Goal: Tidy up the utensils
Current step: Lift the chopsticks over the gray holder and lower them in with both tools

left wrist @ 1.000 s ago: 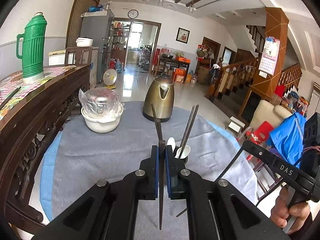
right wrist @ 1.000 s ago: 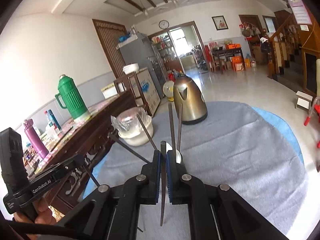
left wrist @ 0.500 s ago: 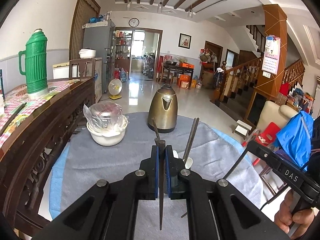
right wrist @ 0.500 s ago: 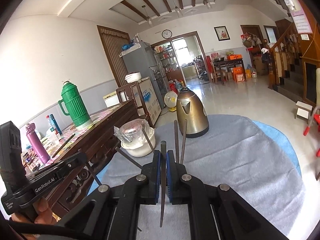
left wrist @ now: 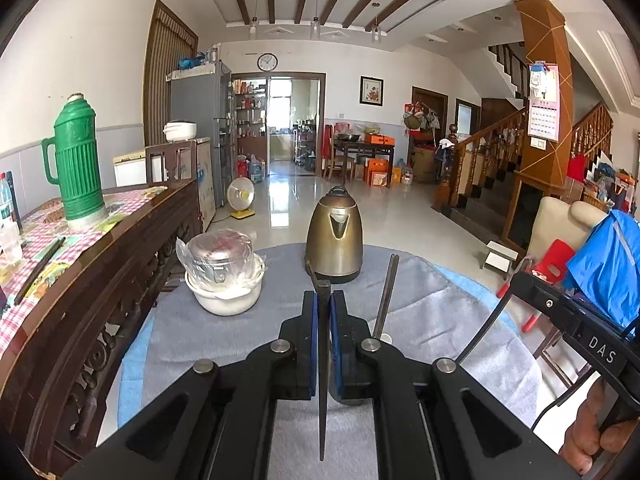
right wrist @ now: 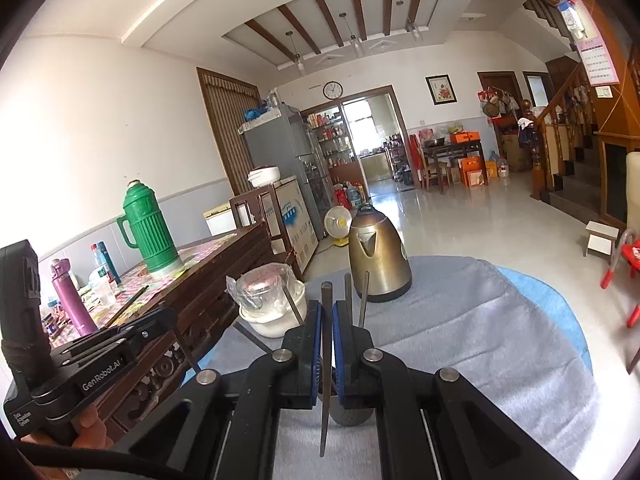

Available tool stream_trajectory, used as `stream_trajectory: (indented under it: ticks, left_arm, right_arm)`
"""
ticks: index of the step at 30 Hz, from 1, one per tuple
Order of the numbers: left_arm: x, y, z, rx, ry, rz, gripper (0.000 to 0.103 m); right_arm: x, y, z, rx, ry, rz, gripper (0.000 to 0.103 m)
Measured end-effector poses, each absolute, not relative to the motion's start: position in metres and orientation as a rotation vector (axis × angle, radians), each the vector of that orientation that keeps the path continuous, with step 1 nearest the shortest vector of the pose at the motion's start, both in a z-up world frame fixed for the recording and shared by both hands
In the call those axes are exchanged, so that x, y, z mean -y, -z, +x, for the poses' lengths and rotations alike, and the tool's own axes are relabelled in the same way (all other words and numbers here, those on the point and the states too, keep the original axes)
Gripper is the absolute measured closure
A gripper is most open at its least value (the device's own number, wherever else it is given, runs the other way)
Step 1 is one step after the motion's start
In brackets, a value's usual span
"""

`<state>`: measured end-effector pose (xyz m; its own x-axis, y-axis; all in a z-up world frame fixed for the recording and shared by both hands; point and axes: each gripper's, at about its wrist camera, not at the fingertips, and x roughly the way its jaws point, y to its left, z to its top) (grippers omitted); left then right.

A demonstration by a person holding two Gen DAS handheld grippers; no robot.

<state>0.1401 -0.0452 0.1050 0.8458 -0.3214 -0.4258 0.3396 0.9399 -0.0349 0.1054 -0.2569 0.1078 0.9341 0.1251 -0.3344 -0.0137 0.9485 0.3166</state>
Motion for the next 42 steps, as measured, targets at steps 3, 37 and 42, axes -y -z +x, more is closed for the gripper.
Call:
stream_trajectory:
  ticks: [3, 37, 42]
  left_arm:
    - [0.048, -0.108, 0.141, -0.437, 0.351, 0.048, 0.096]
    - [0.085, -0.146, 0.169, -0.331, 0.358, 0.082, 0.096]
    - [0.088, -0.147, 0.174, -0.325, 0.355, 0.074, 0.096]
  right_arm:
    - [0.259, -0.111, 0.105, -0.349, -0.073, 0.317, 0.097]
    - [0.269, -0.126, 0.136, -0.289, -0.072, 0.325, 0.097]
    - [0.272, -0.127, 0.143, -0.283, -0.066, 0.331, 0.097]
